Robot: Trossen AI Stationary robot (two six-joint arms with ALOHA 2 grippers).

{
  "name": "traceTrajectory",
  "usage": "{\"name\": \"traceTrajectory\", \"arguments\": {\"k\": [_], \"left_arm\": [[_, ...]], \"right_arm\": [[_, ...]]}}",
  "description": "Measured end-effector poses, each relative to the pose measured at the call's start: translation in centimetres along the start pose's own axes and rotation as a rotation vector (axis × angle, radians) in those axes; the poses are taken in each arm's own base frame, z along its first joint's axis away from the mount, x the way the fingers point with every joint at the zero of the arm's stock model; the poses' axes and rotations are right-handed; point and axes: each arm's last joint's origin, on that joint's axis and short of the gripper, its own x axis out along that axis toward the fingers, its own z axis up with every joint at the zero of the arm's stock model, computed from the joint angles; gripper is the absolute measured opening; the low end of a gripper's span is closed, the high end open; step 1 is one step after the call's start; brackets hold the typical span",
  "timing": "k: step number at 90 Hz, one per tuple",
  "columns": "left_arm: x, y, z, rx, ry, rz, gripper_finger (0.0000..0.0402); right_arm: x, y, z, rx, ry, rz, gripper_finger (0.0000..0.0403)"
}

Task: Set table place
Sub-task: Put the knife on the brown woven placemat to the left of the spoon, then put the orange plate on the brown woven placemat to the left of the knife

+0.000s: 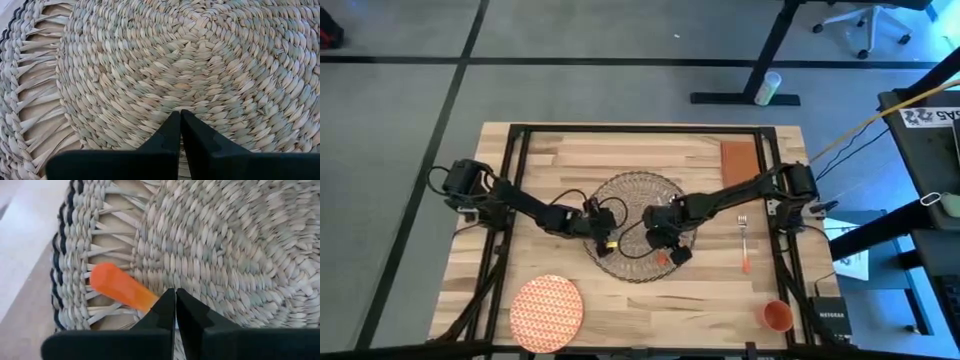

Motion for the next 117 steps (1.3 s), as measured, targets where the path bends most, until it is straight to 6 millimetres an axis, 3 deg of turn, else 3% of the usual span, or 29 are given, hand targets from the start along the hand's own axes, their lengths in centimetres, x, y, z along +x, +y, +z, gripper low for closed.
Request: {"name": "traceTrajectory", "arguments": {"k": [57,83,117], "left_arm": [[0.0,0.0,0.0,-0.001,0.000,0.002,0.0000],[-0.1,0.0,0.1,0.028,-0.004,-0.001,0.0000],[-4.0,-0.2,2.4,0.178,0.106,-0.042,0.0000]], "right_arm": [[0.0,-0.3,0.4,-0.002,-0.028,-0.052,0.0000],[-0.8,-3.2,-0.3,0.040,-0.050,-0.179,0.0000],[-3.0,-3.1,0.2,-0.021,-0.097,-0.196,0.0000]]}}
